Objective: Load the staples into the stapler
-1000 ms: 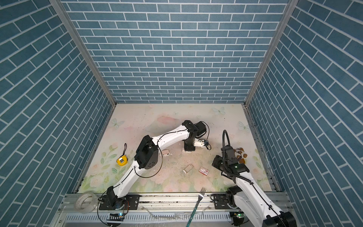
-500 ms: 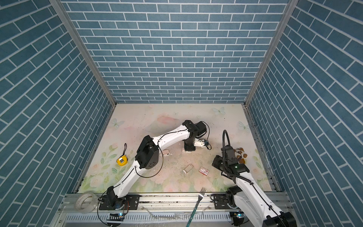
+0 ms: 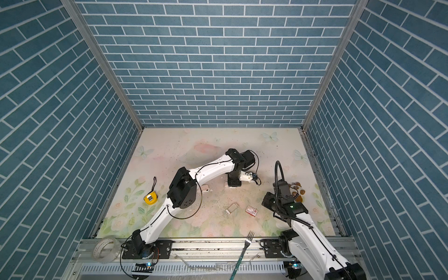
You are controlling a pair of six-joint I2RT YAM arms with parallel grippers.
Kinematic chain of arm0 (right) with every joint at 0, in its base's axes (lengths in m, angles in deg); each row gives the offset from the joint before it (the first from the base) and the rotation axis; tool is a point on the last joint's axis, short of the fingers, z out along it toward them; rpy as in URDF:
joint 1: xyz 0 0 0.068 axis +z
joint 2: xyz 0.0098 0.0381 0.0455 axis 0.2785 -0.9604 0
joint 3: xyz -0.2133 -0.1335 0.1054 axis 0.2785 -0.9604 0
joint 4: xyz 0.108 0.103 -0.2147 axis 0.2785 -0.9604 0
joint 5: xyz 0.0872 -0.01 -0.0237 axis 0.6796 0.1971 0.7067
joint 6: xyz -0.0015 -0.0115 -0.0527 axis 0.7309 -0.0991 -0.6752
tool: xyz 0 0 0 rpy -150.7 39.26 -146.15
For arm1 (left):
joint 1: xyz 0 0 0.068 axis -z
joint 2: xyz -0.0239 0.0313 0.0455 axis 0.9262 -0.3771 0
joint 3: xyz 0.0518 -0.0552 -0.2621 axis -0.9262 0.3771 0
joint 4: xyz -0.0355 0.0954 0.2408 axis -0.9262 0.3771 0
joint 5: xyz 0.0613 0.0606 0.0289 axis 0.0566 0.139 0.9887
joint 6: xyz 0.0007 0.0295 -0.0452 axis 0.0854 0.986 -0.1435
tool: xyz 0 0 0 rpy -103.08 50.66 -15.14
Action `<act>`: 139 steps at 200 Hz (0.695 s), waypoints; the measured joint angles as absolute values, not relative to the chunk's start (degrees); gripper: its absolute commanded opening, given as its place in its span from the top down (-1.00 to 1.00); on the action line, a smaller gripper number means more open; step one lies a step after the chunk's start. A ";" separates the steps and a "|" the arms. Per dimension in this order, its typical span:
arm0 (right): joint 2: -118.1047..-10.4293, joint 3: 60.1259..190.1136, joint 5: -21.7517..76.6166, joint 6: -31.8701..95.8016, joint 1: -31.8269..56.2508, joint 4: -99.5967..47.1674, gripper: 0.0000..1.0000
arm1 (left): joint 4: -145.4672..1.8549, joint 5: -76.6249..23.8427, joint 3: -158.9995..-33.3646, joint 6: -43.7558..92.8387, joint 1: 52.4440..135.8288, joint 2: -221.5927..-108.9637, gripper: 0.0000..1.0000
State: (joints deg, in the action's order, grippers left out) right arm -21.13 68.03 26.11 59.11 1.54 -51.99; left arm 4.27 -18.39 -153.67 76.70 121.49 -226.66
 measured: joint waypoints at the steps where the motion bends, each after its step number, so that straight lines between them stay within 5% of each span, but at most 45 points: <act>1: -21.13 68.01 26.09 59.11 1.54 -51.99 0.80 | 4.27 -18.39 -153.67 76.70 121.49 -226.66 1.00; 139: -20.87 67.99 25.46 59.08 1.54 -52.41 0.79 | 5.73 -18.67 -155.86 76.68 121.06 -226.03 1.00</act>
